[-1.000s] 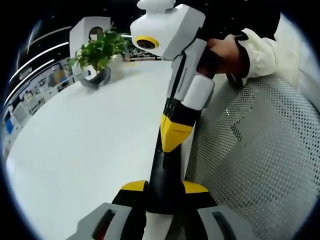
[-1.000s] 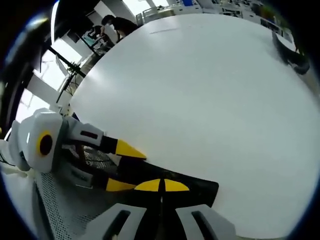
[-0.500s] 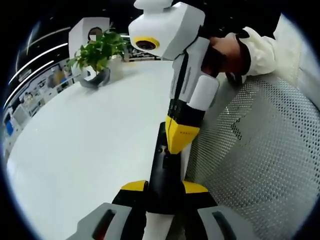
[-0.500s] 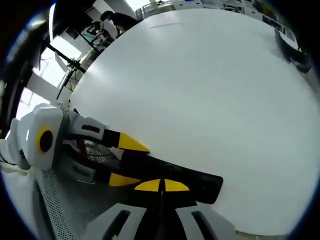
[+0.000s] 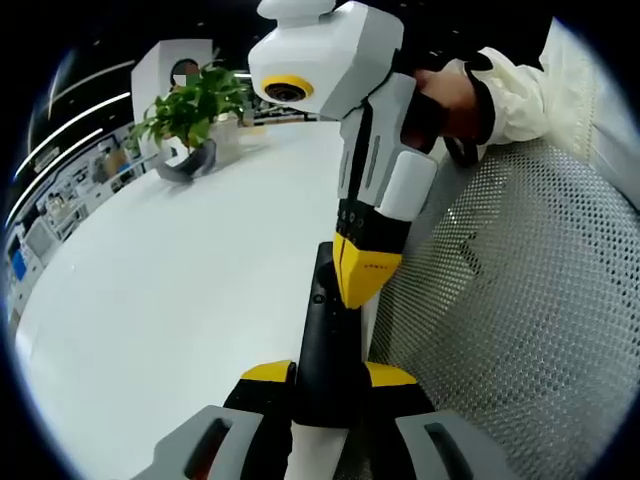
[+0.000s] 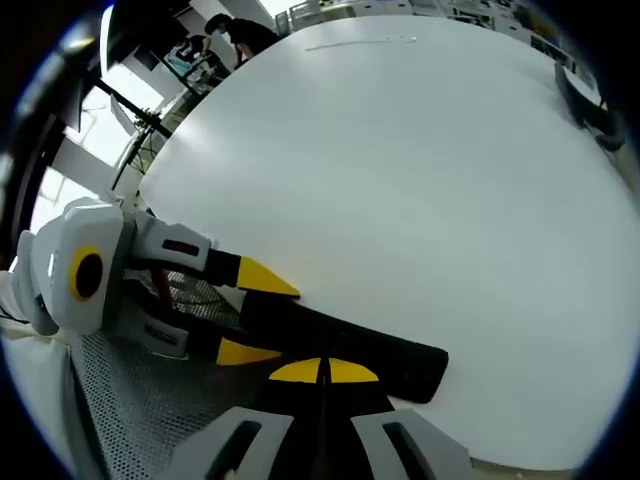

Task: Press the specified remote control buttons in sequence, fully releasing each button before pressing the next.

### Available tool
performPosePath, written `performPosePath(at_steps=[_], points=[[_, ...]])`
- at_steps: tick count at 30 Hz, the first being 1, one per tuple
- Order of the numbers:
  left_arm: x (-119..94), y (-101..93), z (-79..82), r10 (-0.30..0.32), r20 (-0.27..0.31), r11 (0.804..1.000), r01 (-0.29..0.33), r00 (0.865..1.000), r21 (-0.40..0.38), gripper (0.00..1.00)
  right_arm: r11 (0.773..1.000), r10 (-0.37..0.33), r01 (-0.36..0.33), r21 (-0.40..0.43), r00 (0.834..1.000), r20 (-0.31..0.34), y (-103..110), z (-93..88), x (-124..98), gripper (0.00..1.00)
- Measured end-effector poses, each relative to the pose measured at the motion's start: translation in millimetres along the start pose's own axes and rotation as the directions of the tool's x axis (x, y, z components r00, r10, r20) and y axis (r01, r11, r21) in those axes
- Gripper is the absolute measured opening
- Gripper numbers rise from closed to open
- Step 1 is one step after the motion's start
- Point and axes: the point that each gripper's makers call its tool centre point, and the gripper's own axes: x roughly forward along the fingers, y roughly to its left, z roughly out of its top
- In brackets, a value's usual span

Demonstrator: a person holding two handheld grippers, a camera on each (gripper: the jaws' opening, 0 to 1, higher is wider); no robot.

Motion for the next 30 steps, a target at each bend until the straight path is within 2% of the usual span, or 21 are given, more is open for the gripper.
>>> performPosePath(at_steps=[3, 8, 25, 30], points=[[0.0, 0.1, 0.0, 0.000, 0.000, 1.000, 0.000, 1.000, 0.002, 0.25, 1.000, -0.008, 0.008, -0.024, 1.000, -0.009, 1.3, -1.0, 0.4, 0.00], [-0.2, -0.2, 0.4, 0.000, -0.002, 1.000, 0.000, 1.000, 0.004, 0.25, 1.000, 0.009, -0.009, 0.003, 1.000, -0.007, -0.1, -1.2, 0.2, 0.00], [-7.4, 2.8, -7.4, 0.010, -0.046, 1.000, -0.010, 0.999, 0.012, 0.25, 1.000, 0.005, -0.005, 0.003, 1.000, 0.001, 0.1, -0.3, 0.0, 0.00], [-6.5, 3.3, -7.3, -0.003, -0.050, 1.000, 0.004, 0.999, 0.013, 0.25, 1.000, 0.005, -0.005, -0.001, 1.000, -0.003, 0.5, -0.1, -0.1, 0.00]])
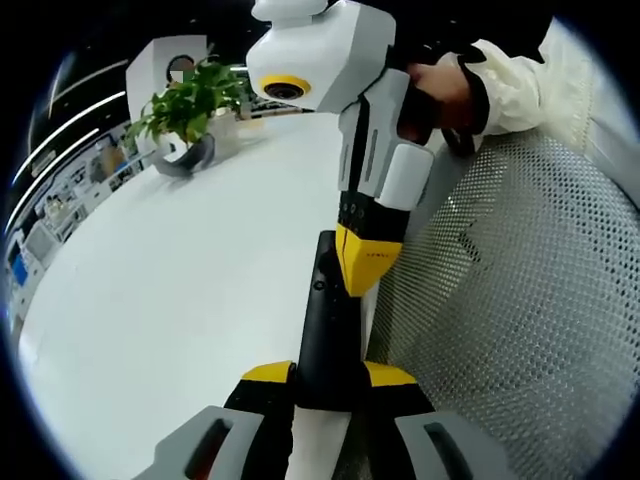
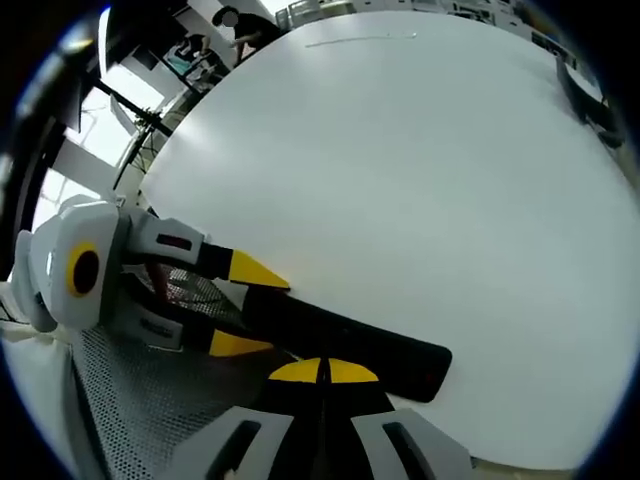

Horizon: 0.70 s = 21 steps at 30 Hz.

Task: Press the specified remote control buttons in sequence, fully releasing each button before pressing the next.

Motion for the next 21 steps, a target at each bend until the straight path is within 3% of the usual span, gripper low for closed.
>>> performPosePath(at_steps=[5, 13, 16, 19, 21], points=[[1, -1.3, 0.9, -0.004, 0.002, 1.000, 0.004, 1.000, 0.008, 0.24, 0.999, -0.006, 0.006, -0.040, 1.000, 0.000, 2, 1.3, 1, 0.00], [5, -4.8, 5.3, -0.005, 0.013, 1.000, 0.005, 1.000, 0.029, 0.24, 0.999, 0.033, -0.031, -0.021, 0.996, 0.083, 4, 14.9, -4, 0.00], [6, -5.1, 5.3, -0.005, 0.016, 0.999, 0.004, 1.000, 0.032, 0.25, 0.999, 0.047, -0.047, -0.002, 0.996, 0.072, 5, 14.1, -2, 0.00], [6, -5.2, 5.5, -0.004, 0.018, 1.000, 0.003, 1.000, 0.031, 0.25, 0.999, 0.002, 0.000, -0.044, 0.999, 0.042, 2, 9.8, 2, 0.00], [6, -5.4, 5.4, -0.004, 0.019, 0.999, 0.003, 1.000, 0.034, 0.25, 0.999, 0.010, -0.008, -0.047, 0.999, 0.047, 4, 10.8, 1, 0.00]])
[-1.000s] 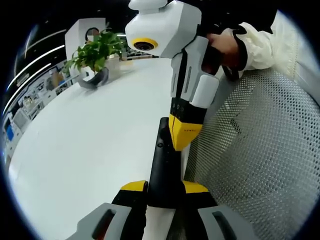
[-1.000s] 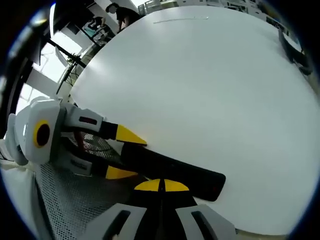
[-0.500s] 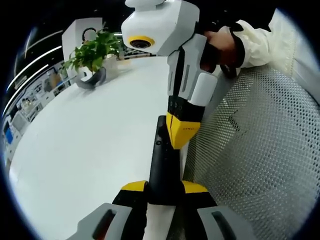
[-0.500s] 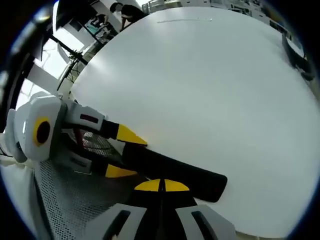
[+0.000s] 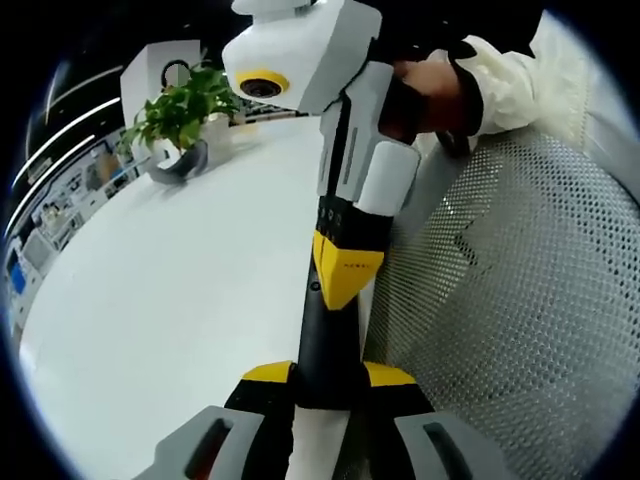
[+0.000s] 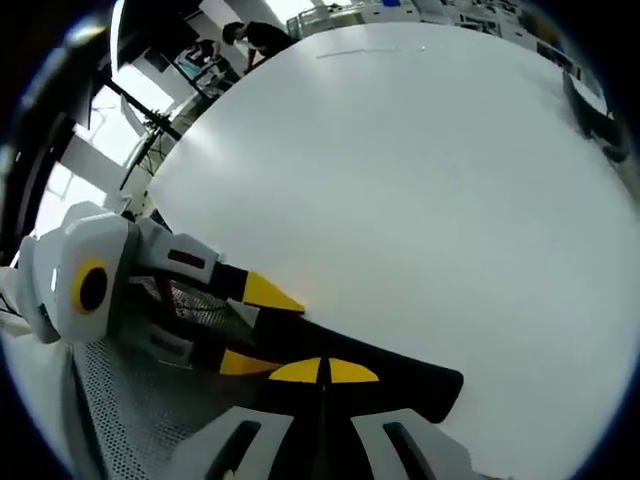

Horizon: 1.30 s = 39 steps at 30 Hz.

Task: Press the specified remote control buttons in sequence, fully releasing each button before pressing the next.

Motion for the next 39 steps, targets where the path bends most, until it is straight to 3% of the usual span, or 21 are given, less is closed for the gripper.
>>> performPosePath(at_steps=[12, 27, 34, 39], points=[[0, -1.2, 0.6, -0.006, 0.009, 1.000, 0.006, 1.000, 0.012, 0.24, 0.998, 0.011, -0.012, 0.054, 1.000, 0.014, -5, 1.3, -1, 0.00], [0, -1.5, 1.2, -0.011, 0.003, 1.000, 0.011, 1.000, 0.008, 0.24, 1.000, -0.004, 0.003, 0.027, 1.000, 0.012, -4, 2.4, -1, 0.00], [0, -1.7, 1.0, -0.010, -0.001, 1.000, 0.010, 1.000, 0.009, 0.24, 0.996, 0.049, -0.053, 0.075, 0.997, 0.058, 2, 8.4, -5, 0.00], [0, -1.8, 0.6, -0.009, -0.001, 1.000, 0.009, 1.000, 0.018, 0.24, 0.998, 0.039, -0.039, 0.042, 0.999, 0.023, 4, 3.4, -1, 0.00]])
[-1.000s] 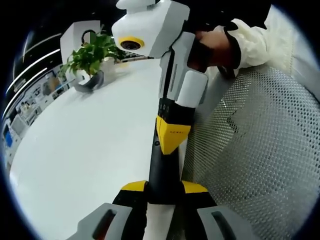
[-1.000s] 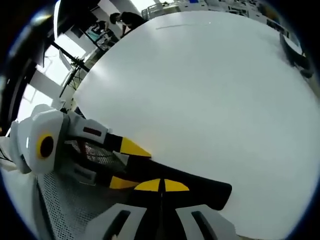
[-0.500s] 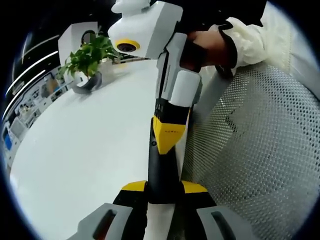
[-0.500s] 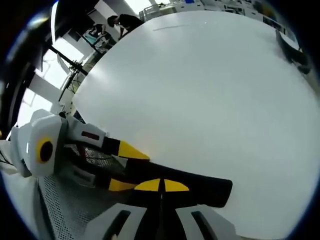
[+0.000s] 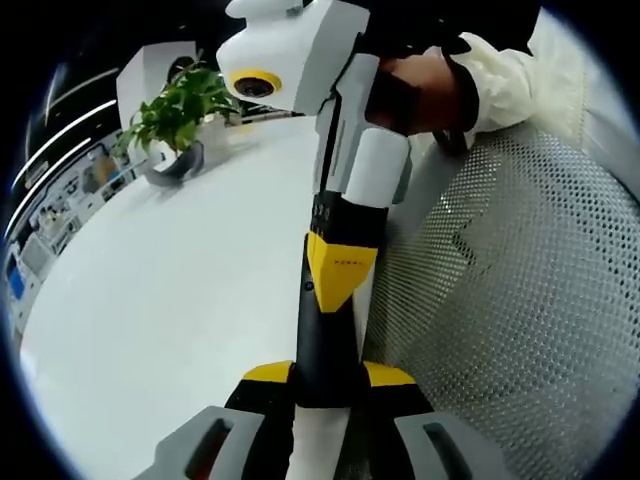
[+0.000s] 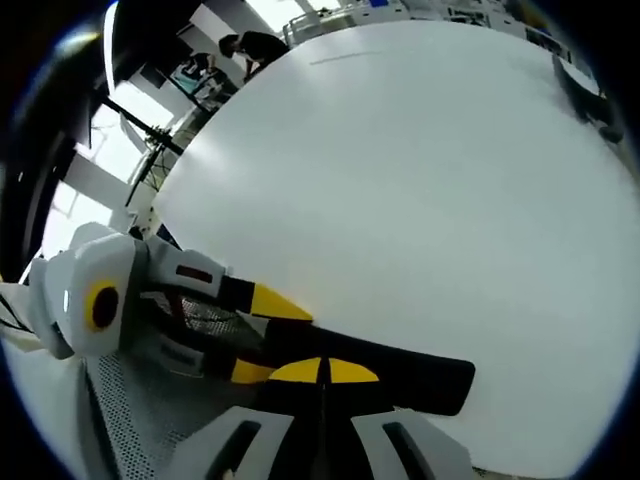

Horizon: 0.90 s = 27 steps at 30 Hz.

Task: Press the specified remote control buttons in sequence, fully releasing each button before pressing the next.

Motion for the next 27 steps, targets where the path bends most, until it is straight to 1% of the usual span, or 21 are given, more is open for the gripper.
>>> performPosePath(at_steps=[3, 4, 8, 14, 23, 27], points=[[0.9, -1.2, -0.3, 0.006, -0.002, 0.999, -0.006, 1.000, 0.041, 0.25, 1.000, 0.012, -0.012, -0.001, 1.000, -0.001, 1.9, 0.4, 0.6, 0.00], [2.2, -1.1, 0.9, 0.010, 0.005, 0.997, -0.010, 1.000, 0.082, 0.25, 1.000, 0.007, -0.007, -0.005, 1.000, -0.004, 1.3, -0.2, 1.0, 0.00], [3.1, -1.8, 2.1, 0.007, 0.000, 0.998, -0.007, 1.000, 0.069, 0.25, 1.000, -0.007, 0.007, -0.019, 1.000, -0.020, -0.9, -2.1, 3.2, 0.00], [3.1, -1.0, 1.7, 0.005, 0.000, 0.998, -0.005, 1.000, 0.064, 0.25, 1.000, -0.004, 0.003, -0.013, 1.000, -0.016, -1.2, -1.6, 2.8, 0.00], [3.3, -0.4, 2.1, 0.000, 0.008, 0.999, -0.001, 1.000, 0.044, 0.25, 0.999, -0.016, 0.016, -0.048, 1.000, -0.003, -2.4, -0.2, 4.1, 0.00], [3.6, -0.6, 2.2, 0.002, 0.004, 0.999, -0.003, 1.000, 0.041, 0.25, 0.999, -0.011, 0.011, -0.041, 1.000, 0.001, -2.8, 0.0, 4.0, 0.00]])
